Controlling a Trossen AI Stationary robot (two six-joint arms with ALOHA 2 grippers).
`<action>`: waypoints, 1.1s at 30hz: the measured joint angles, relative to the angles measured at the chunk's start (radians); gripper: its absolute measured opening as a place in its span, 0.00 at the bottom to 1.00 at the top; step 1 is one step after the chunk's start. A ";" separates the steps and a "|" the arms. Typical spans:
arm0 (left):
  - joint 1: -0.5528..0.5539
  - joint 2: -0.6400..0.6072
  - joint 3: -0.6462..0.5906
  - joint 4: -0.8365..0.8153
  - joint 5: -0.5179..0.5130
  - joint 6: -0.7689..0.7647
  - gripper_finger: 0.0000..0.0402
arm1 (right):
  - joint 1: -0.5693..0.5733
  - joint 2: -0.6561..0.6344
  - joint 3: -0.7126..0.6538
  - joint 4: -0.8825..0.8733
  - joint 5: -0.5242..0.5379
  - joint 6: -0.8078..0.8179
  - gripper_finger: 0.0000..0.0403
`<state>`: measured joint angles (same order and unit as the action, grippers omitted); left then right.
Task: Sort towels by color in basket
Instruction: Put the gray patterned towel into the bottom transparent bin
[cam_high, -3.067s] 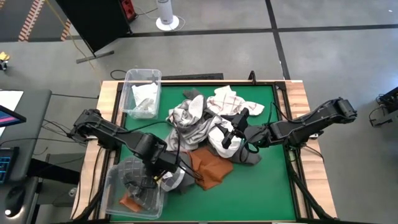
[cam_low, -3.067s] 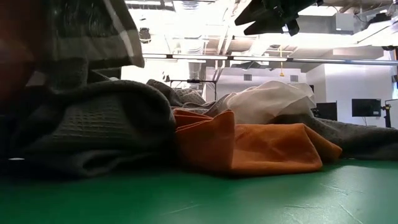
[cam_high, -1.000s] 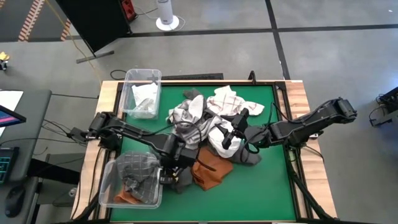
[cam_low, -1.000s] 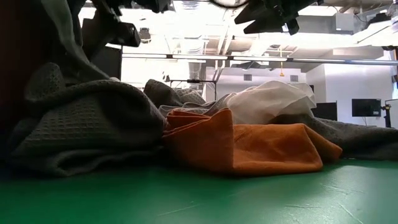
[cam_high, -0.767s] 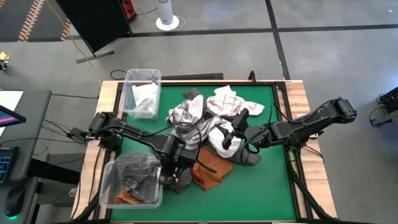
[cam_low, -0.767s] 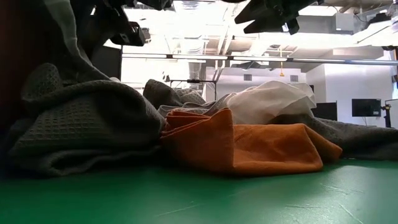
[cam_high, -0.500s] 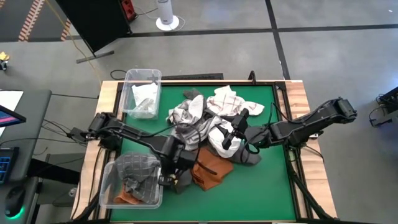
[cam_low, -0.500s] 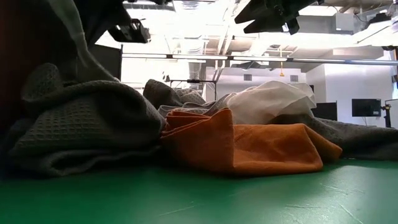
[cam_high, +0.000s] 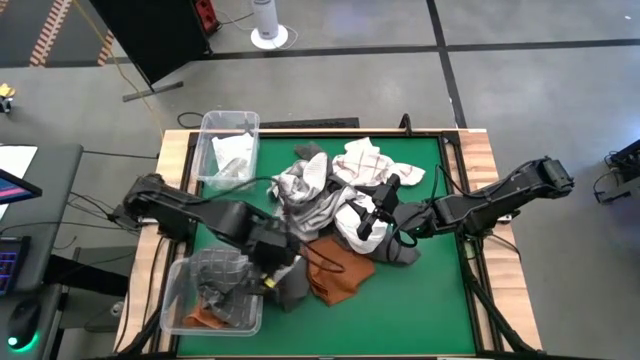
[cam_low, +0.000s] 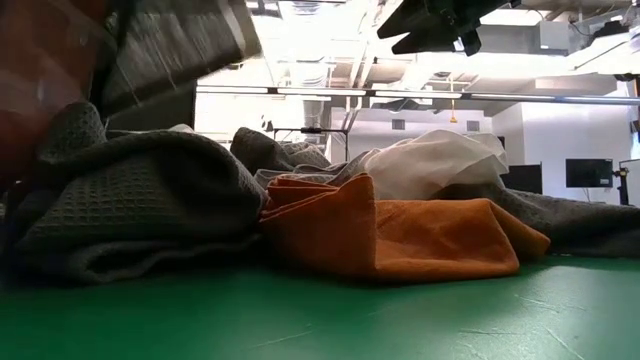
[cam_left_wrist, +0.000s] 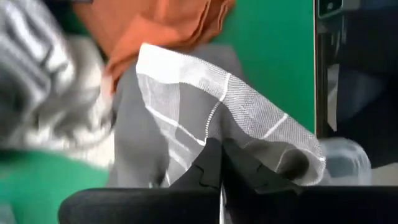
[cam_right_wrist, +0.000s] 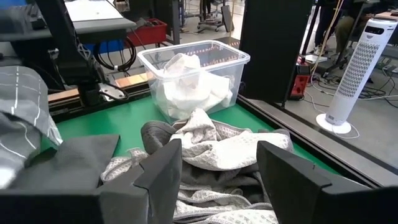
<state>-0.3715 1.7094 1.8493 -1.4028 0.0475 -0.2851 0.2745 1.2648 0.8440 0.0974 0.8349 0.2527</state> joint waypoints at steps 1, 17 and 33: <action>-0.007 -0.014 0.005 -0.034 -0.001 -0.021 0.00 | 0.000 0.000 0.000 0.000 0.000 0.000 0.58; -0.278 -0.049 0.013 -0.168 0.068 -0.070 0.00 | 0.000 0.000 0.000 0.000 0.000 0.002 0.58; -0.377 -0.056 -0.272 -0.141 0.038 -0.018 0.00 | 0.016 0.000 0.000 0.011 0.000 0.009 0.58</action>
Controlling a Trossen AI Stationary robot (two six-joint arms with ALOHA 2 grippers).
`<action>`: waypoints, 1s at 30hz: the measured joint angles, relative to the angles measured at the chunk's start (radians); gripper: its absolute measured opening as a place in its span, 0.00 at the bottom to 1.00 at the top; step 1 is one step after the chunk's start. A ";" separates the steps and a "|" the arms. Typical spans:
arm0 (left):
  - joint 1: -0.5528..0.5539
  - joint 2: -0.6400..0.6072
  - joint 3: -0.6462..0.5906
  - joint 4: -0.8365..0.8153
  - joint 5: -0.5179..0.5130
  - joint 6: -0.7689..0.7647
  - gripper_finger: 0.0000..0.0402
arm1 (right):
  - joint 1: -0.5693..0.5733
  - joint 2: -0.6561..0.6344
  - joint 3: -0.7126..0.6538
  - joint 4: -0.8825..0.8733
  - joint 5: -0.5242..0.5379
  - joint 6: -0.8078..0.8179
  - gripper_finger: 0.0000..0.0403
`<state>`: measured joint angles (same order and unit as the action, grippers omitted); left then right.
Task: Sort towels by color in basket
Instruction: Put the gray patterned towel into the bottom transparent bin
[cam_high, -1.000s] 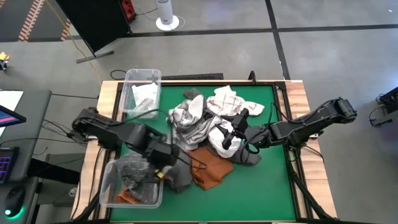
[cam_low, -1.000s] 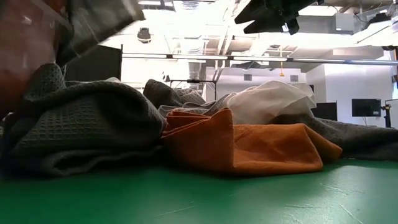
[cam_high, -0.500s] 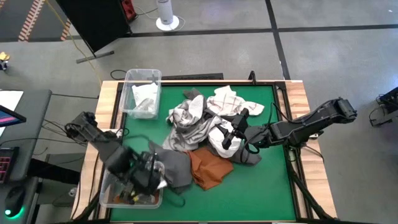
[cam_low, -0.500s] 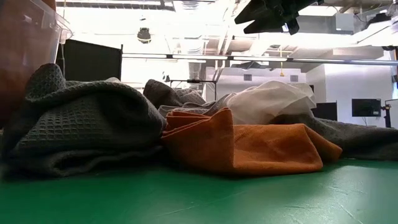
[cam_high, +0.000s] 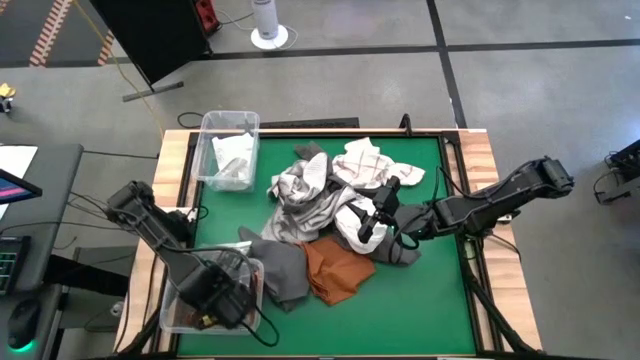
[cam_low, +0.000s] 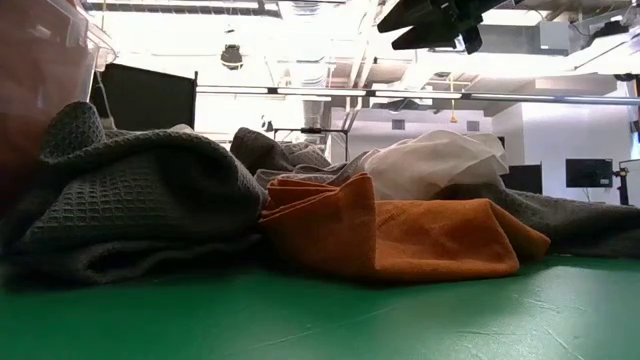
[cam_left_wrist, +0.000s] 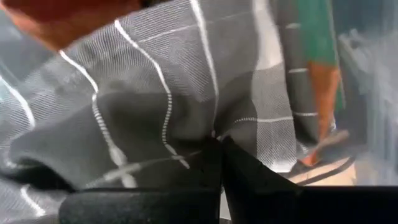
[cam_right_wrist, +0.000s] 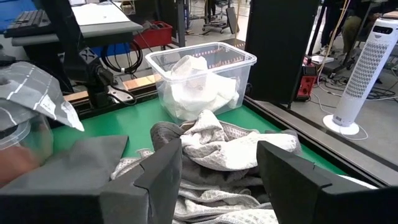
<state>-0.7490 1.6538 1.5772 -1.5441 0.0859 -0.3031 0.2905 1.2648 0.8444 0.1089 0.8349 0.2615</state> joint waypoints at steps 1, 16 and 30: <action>0.003 -0.018 -0.037 0.032 0.012 0.004 0.00 | 0.000 0.000 0.000 0.000 0.000 0.000 0.58; -0.033 -0.086 -0.397 0.311 0.020 0.073 0.08 | -0.005 0.000 0.000 -0.002 0.000 0.000 0.58; -0.054 -0.082 -0.255 0.279 0.105 0.032 0.41 | -0.005 0.000 0.000 -0.003 0.000 0.000 0.58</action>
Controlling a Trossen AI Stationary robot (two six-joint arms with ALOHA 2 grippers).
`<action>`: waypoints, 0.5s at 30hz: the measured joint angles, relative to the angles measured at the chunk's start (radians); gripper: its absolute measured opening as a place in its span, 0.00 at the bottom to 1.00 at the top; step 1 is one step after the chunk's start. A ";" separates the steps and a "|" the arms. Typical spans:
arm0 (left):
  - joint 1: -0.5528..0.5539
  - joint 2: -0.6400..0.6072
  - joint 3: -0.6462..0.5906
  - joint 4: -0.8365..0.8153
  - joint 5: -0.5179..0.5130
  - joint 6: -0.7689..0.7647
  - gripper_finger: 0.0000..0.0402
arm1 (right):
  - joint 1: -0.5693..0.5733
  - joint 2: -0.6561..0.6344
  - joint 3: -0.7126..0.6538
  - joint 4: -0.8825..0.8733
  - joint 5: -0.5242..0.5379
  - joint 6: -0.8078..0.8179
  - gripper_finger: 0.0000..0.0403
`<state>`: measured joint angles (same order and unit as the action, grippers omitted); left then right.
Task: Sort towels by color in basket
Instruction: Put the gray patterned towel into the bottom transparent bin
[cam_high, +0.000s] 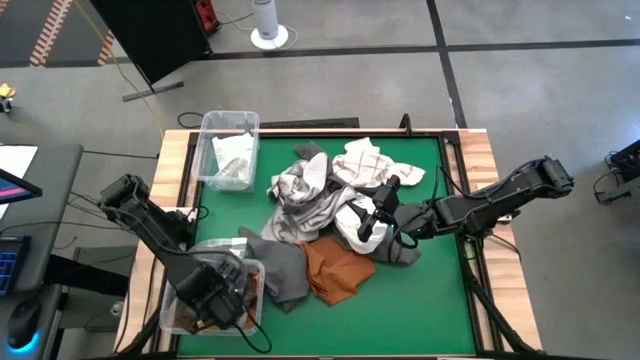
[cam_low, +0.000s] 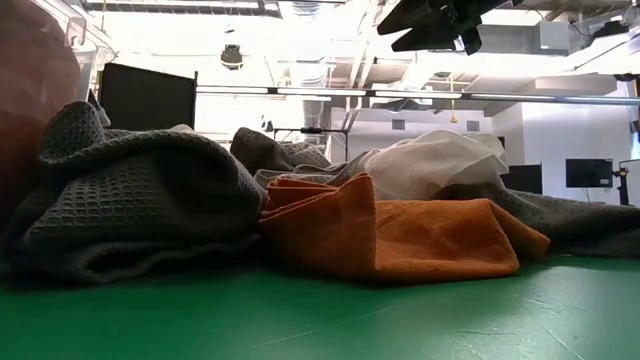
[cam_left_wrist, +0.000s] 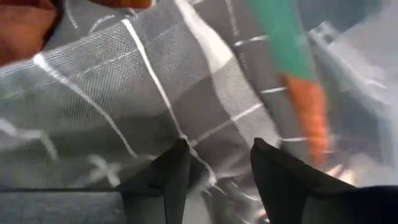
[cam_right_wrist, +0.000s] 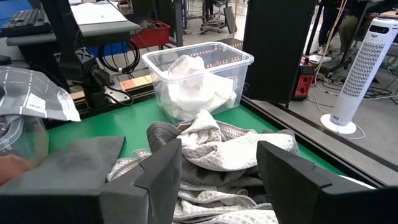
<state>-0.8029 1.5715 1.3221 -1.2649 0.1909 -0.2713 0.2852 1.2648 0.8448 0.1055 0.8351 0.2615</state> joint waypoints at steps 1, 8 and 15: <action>0.005 0.000 0.025 -0.018 0.001 -0.032 0.41 | 0.000 0.000 0.000 0.000 0.000 0.000 0.58; 0.032 0.000 0.233 -0.183 -0.073 -0.165 0.41 | 0.000 0.000 0.000 0.003 0.000 0.000 0.58; 0.090 -0.053 0.260 -0.295 -0.254 -0.254 0.41 | 0.000 0.000 0.000 0.004 0.000 0.002 0.58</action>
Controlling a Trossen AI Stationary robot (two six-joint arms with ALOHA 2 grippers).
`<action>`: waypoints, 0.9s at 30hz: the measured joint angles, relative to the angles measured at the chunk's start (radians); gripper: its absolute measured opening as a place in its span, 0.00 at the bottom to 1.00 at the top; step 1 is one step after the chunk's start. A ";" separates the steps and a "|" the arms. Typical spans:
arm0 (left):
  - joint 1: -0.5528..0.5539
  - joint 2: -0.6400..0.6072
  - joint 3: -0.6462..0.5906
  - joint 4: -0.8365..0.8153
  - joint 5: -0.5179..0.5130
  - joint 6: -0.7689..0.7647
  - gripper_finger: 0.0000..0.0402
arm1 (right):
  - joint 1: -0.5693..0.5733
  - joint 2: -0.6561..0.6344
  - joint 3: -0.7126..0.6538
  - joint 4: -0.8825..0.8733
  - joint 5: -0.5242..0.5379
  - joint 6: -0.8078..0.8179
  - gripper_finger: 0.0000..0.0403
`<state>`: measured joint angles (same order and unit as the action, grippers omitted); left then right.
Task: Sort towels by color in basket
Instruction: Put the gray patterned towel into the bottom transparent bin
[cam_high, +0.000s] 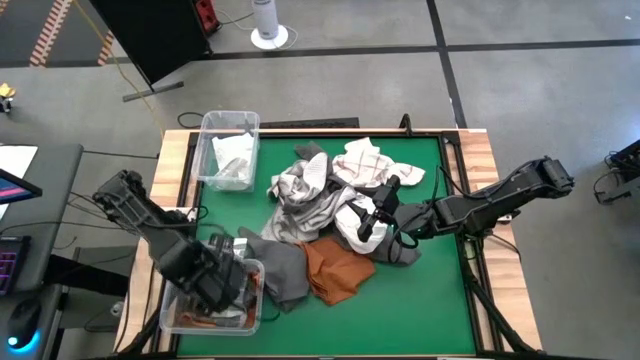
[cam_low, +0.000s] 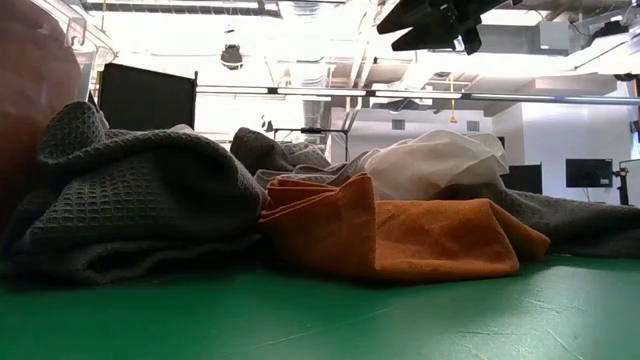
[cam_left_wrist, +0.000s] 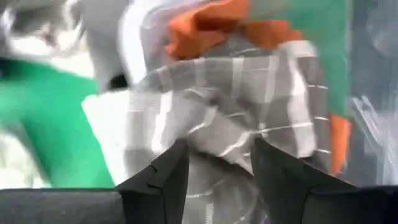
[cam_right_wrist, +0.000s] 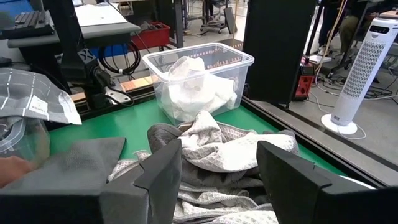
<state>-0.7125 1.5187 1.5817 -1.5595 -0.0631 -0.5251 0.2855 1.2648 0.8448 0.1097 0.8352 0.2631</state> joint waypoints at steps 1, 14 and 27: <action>0.020 -0.008 -0.018 -0.009 0.001 -0.012 0.41 | 0.000 0.000 0.000 0.000 0.000 0.001 0.58; 0.166 -0.111 -0.332 0.004 0.158 0.003 0.41 | 0.000 0.000 0.000 -0.004 0.000 -0.002 0.58; 0.162 -0.112 -0.187 -0.009 0.209 -0.064 0.20 | 0.000 0.000 0.000 -0.004 0.000 -0.002 0.58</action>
<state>-0.5507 1.4062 1.3951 -1.5683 0.1463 -0.5892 0.2855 1.2648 0.8448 0.1062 0.8352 0.2612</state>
